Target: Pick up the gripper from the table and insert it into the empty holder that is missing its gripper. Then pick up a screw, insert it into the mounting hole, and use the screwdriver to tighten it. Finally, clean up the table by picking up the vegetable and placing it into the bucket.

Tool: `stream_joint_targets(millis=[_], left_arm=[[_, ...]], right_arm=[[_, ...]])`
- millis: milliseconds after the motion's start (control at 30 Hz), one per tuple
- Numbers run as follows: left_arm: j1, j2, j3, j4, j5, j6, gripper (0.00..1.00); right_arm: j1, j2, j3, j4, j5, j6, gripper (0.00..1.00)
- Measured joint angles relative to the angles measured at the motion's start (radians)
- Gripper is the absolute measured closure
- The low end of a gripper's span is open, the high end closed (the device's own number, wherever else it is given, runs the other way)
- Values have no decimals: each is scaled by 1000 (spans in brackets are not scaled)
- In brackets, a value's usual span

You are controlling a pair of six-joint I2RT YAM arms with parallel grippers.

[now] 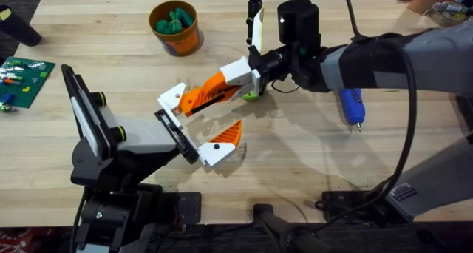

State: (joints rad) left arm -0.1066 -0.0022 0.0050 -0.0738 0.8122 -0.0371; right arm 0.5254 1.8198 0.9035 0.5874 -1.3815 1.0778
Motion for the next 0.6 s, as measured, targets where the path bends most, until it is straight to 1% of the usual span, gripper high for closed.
stream_joint_targets(millis=[433, 600], left_arm=[[1, 3, 1, 2, 1, -21, 15], [1, 3, 1, -2, 33, -24, 15]], right_arm=[[-3, 0, 0, -32, 8, -12, 979], [-10, 0, 0, -34, 13, -16, 980]])
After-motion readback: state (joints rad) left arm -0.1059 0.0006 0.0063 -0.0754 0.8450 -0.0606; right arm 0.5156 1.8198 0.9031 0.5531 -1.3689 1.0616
